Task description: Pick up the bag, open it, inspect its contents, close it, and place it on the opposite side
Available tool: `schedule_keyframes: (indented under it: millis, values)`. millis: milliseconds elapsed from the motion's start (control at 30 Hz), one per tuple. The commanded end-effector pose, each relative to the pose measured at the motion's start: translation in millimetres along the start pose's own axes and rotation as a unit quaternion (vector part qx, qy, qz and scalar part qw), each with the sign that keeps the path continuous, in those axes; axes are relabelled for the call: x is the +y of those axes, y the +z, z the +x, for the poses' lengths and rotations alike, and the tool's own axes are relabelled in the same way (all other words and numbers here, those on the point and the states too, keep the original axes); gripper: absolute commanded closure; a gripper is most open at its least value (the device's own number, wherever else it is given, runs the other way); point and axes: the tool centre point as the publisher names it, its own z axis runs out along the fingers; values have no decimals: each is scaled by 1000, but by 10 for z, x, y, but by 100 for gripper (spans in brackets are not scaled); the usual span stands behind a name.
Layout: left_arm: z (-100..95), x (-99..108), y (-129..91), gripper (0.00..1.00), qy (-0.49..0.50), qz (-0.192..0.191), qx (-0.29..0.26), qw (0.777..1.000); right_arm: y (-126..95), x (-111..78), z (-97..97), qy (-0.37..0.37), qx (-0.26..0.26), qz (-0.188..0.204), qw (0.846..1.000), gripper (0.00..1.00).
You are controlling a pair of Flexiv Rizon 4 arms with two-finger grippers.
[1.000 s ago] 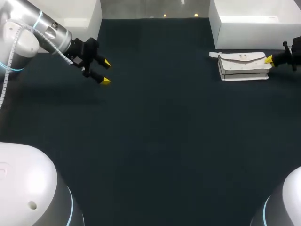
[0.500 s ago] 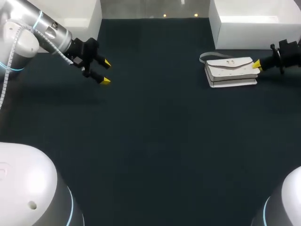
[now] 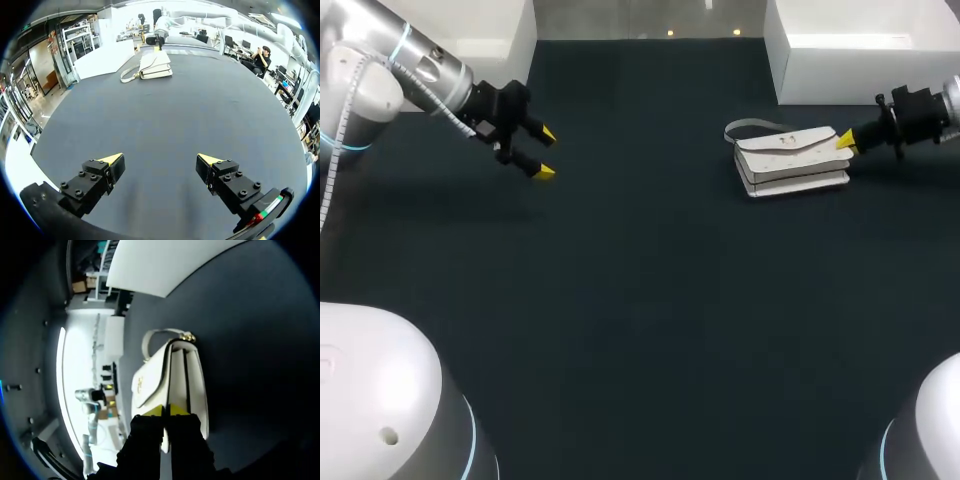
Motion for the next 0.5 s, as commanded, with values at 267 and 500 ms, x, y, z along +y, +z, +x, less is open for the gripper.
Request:
schedule_keyframes:
  millis: [267, 500]
  values:
    - [-3, 9, 10, 0, 0, 2, -1, 1000, 359, -432, 177, 7, -6, -147, 989, 100]
    - [-3, 9, 10, 0, 0, 2, -1, 1000, 528, -594, 258, 13, -4, -192, 981, 100]
